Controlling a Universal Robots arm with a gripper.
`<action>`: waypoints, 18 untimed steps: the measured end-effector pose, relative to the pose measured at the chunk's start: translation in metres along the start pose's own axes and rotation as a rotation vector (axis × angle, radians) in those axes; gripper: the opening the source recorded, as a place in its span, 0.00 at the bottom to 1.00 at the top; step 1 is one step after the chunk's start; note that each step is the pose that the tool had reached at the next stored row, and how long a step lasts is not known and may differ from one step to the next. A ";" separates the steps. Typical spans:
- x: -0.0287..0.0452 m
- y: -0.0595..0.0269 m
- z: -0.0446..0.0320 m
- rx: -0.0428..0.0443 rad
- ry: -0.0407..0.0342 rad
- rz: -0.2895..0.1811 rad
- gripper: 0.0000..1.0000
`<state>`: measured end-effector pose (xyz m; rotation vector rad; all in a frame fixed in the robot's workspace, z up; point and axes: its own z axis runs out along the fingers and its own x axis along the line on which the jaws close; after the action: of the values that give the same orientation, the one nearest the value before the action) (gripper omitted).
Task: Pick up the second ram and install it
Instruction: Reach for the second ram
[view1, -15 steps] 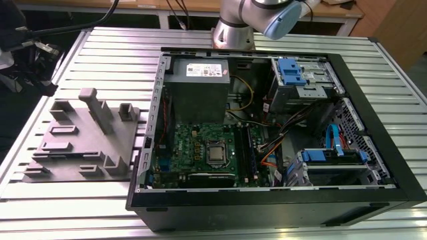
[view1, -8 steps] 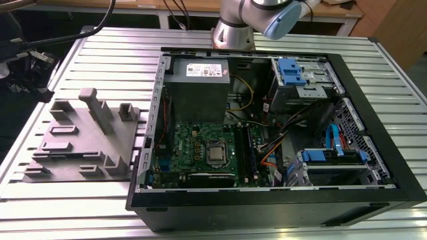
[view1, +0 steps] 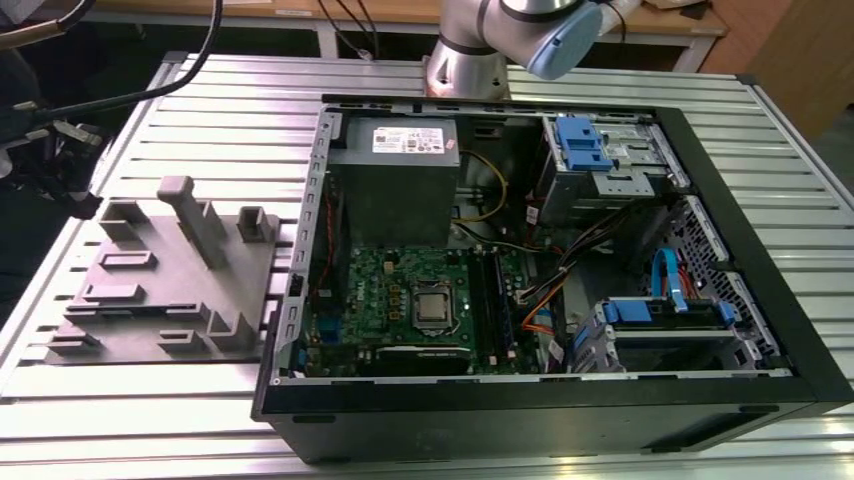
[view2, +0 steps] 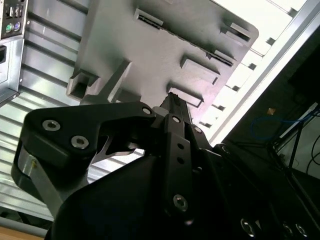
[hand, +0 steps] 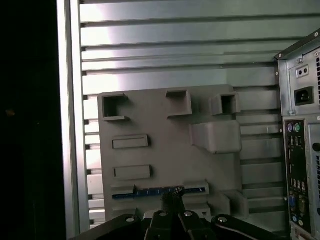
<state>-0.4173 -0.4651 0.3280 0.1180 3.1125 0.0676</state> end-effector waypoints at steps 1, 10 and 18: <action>0.0011 -0.0008 0.0018 -0.0001 -0.0001 0.000 0.07; 0.0081 -0.0068 0.0173 0.0000 0.0008 0.000 0.07; 0.0092 -0.0097 0.0287 0.0001 0.0015 0.000 0.07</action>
<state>-0.4265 -0.4729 0.2987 0.1180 3.1140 0.0676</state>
